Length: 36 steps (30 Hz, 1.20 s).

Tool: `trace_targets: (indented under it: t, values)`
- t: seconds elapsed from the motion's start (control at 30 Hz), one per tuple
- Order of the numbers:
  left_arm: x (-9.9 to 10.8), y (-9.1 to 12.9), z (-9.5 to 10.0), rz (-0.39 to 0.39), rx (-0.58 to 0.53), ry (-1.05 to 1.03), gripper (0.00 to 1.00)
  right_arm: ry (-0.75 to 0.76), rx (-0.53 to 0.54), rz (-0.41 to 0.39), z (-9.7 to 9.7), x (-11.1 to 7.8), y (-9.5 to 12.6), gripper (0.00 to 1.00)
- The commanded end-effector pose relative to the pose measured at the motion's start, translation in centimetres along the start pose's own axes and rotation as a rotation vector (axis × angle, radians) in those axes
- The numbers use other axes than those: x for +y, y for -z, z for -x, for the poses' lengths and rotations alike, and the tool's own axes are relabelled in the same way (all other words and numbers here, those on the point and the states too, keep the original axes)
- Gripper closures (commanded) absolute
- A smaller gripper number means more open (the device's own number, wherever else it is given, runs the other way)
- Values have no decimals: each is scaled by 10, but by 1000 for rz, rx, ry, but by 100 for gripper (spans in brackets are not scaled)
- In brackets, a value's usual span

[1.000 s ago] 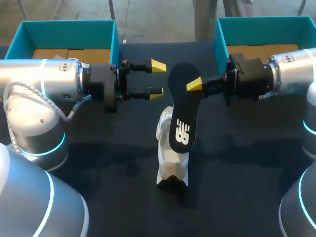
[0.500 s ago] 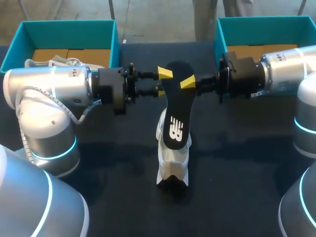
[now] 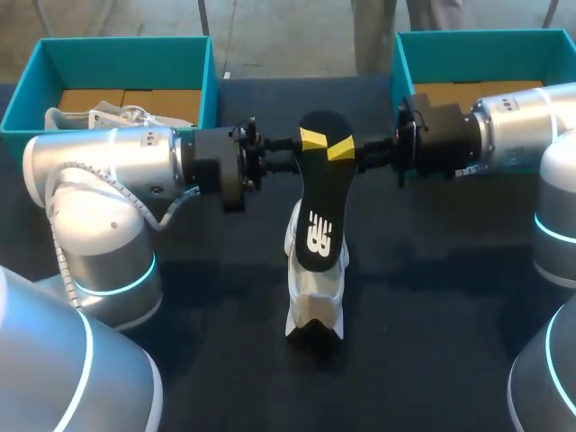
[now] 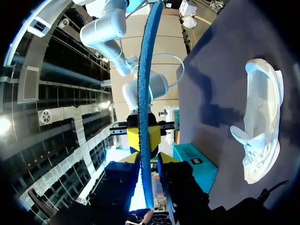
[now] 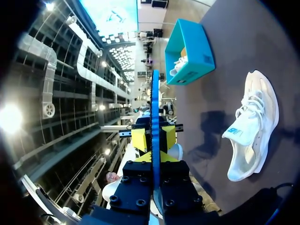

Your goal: Take the shoe out of the shoebox, open the shoe tongue, remove and reinsert the insole, then place the shoe into the shoebox

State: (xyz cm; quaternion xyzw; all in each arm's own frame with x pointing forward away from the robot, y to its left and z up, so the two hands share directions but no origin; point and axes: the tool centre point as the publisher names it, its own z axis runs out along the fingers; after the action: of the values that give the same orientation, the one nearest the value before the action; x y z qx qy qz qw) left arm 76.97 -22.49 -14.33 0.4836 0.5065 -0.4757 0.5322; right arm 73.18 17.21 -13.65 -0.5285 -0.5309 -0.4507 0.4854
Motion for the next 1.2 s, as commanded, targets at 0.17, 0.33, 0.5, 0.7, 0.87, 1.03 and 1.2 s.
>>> trace_targets:
  t: [0.17,0.33,0.5,0.7,0.87,1.03,1.2]
  values:
    - [-1,-1,-3,17,-1,6,80,0,-2,2,0,0,0,100]
    - [-1,-1,-4,23,-2,8,82,-1,-2,1,1,0,0,100]
    - [-1,0,-5,26,-1,10,79,-2,-3,0,1,1,0,100]
    - [0,3,-6,33,2,12,78,-2,-2,0,2,1,0,100]
    - [0,4,-7,40,1,12,80,-4,-2,-1,2,2,0,100]
    - [0,4,-9,33,6,20,87,-2,-1,-4,2,2,-1,100]
    - [-1,2,-9,27,7,21,92,-2,0,-5,2,2,-2,100]
